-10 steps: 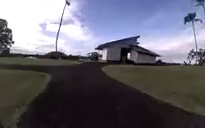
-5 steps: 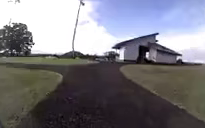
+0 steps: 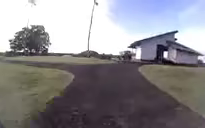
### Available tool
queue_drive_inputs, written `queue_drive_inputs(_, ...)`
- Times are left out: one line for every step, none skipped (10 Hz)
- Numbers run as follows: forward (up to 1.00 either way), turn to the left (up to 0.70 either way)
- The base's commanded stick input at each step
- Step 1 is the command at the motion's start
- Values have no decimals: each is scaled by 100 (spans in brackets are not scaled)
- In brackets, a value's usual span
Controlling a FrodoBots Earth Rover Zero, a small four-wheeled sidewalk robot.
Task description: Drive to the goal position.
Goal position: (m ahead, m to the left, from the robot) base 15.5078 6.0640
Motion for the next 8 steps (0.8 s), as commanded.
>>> queue_drive_inputs(100, 0)
queue_drive_inputs(100, 0)
queue_drive_inputs(100, 0)
queue_drive_inputs(100, 0)
queue_drive_inputs(100, -11)
queue_drive_inputs(100, -27)
queue_drive_inputs(100, -27)
queue_drive_inputs(100, -6)
